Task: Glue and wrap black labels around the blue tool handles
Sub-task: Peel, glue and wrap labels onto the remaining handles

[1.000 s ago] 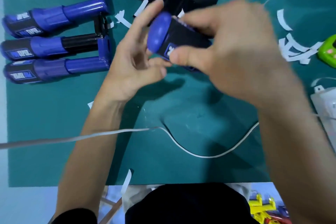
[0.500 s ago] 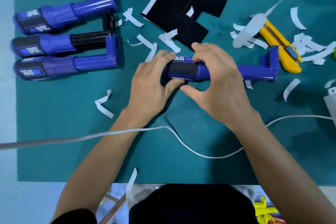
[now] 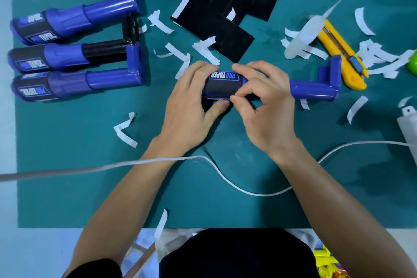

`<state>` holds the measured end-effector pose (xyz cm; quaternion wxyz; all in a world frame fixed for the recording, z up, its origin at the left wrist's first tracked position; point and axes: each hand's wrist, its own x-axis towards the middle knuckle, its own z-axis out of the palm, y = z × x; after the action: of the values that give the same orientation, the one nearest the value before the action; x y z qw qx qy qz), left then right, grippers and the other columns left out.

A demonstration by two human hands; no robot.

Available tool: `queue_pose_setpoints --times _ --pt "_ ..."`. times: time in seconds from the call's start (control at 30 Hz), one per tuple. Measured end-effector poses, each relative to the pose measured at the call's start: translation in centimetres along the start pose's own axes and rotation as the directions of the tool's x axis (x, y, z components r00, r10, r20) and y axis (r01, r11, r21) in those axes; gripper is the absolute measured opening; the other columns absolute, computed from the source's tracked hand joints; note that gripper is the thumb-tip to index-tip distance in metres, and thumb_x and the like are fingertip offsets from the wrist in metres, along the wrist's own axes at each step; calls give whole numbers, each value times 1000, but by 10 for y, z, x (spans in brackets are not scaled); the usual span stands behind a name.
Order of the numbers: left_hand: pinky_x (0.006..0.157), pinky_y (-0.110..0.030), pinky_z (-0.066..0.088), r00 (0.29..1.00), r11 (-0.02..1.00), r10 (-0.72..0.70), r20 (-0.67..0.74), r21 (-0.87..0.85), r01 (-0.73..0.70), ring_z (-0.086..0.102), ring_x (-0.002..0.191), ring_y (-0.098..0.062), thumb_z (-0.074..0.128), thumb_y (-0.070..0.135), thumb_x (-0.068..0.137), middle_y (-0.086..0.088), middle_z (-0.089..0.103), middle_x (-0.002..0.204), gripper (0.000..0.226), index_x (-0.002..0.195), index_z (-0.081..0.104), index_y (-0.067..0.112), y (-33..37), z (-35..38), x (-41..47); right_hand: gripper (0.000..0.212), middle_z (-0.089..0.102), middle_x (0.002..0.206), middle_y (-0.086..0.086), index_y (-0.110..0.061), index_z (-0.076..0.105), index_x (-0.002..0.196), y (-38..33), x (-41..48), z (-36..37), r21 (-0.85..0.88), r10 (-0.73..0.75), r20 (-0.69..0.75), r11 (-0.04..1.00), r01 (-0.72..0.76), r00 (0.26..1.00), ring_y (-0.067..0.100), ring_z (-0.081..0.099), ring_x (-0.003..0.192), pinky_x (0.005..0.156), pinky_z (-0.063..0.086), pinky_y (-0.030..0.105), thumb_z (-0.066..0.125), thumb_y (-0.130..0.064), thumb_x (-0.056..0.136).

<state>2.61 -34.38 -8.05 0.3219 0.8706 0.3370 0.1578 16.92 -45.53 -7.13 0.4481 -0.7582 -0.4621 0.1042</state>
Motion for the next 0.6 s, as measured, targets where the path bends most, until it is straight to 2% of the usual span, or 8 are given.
queue_pose_setpoints --times 0.17,0.3,0.43,0.53,0.6 --pt "101 -14 38 1000 996 13 -4 -85 -13 51 126 -5 76 35 90 10 53 139 54 138 54 22 -5 -4 1 19 73 125 -1 -7 62 71 1 1 4 -58 -43 -33 997 41 999 18 55 118 106 30 27 77 -4 83" --pt "101 -17 40 1000 994 10 3 -113 -10 52 124 -10 71 33 95 6 53 137 48 138 55 21 -4 -3 1 18 74 123 -4 -7 61 73 2 0 5 -90 -60 -40 994 56 997 19 55 114 104 30 28 75 -5 83" --pt "99 -17 40 999 990 -24 36 -139 28 52 122 -9 68 30 95 5 53 135 45 138 57 19 -2 -6 1 16 73 121 -6 -10 60 77 -3 -1 7 -83 -16 -66 996 11 998 15 54 111 103 30 26 75 -10 81" --pt "97 -15 38 997 984 -59 49 -168 67 52 117 -4 68 25 94 8 52 131 44 136 58 18 1 -7 0 21 68 121 -11 -12 57 92 -6 0 5 -54 51 -55 997 -54 997 10 52 108 102 32 28 75 -14 81" --pt "96 -17 39 996 979 -75 51 -187 83 52 114 -2 68 24 94 7 53 129 42 135 59 17 2 -8 0 27 67 121 -9 -13 62 110 -7 0 2 -77 75 4 994 -75 997 18 54 109 104 33 31 73 -17 85"
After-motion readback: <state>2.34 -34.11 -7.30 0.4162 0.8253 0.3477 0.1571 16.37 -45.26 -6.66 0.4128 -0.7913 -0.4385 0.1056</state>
